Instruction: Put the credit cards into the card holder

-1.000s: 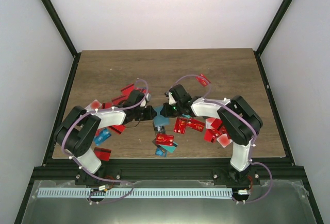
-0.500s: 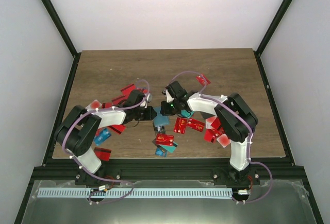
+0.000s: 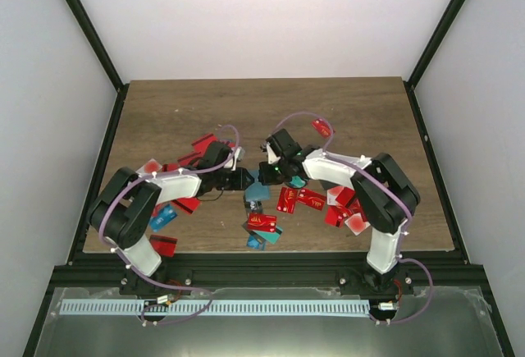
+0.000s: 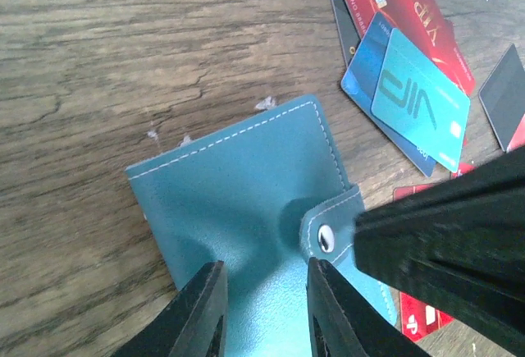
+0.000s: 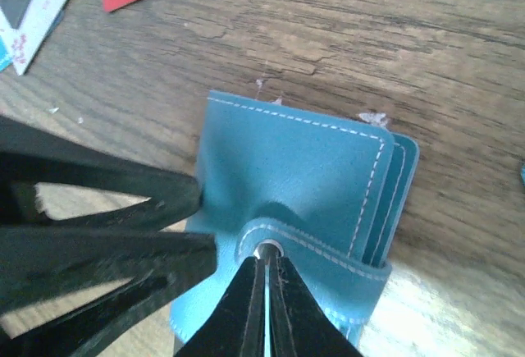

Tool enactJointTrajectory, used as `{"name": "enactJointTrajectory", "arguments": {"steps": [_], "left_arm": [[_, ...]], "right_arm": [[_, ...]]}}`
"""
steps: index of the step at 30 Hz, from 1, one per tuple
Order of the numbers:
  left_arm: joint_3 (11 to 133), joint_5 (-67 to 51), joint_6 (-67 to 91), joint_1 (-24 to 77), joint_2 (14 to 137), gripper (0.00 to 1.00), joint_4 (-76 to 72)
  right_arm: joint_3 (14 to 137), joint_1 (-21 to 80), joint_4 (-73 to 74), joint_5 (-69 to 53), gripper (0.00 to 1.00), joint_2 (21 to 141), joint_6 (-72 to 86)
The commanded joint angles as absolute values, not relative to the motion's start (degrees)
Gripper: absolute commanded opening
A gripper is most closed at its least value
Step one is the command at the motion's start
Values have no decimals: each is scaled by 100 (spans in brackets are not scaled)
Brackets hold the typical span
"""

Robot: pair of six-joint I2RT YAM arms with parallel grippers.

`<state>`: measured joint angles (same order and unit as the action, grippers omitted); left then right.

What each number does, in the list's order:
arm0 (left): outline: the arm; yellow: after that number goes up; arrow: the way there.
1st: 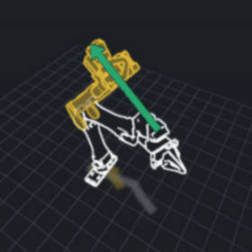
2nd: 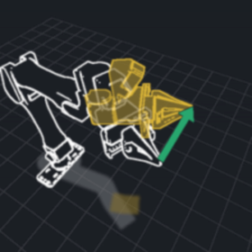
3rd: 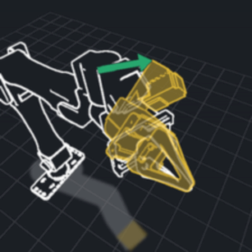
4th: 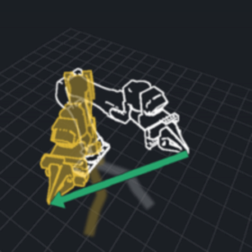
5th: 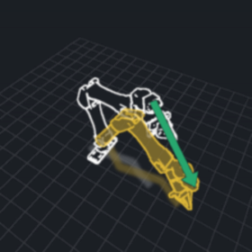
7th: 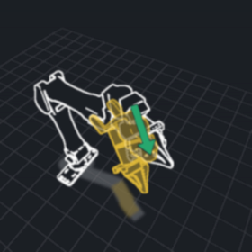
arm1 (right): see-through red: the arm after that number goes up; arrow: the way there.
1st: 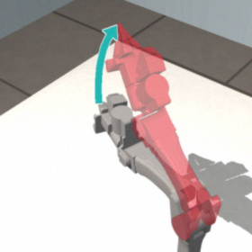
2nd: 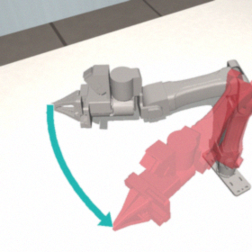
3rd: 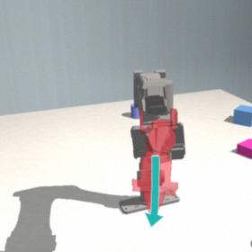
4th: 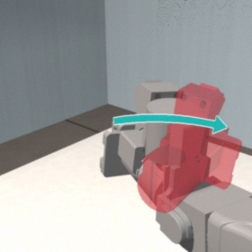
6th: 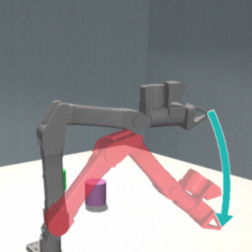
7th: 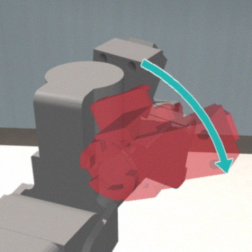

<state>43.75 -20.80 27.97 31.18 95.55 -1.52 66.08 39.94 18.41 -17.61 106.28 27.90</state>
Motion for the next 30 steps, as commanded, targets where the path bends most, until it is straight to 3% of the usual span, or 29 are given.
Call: {"name": "enactJointTrajectory", "arguments": {"steps": [1, 17, 21, 30], "left_arm": [[4576, -2292, 2717, 3155, 9741, 29, -184], [4822, -2544, 2843, 3164, 9791, 28, -73], [4861, -2421, 2800, 3165, 9865, 24, 1], [5024, -2350, 2730, 3173, 10125, 15, 168]], "right_arm": [[6330, 4019, 1865, -1504, 6, 10038, 2844], [5662, 3962, 1062, -1248, 7, 9720, 3169], [5807, 3938, 988, -1210, 12, 9773, 3085], [6063, 3938, 994, -1405, 12, 10198, 2979]]}}
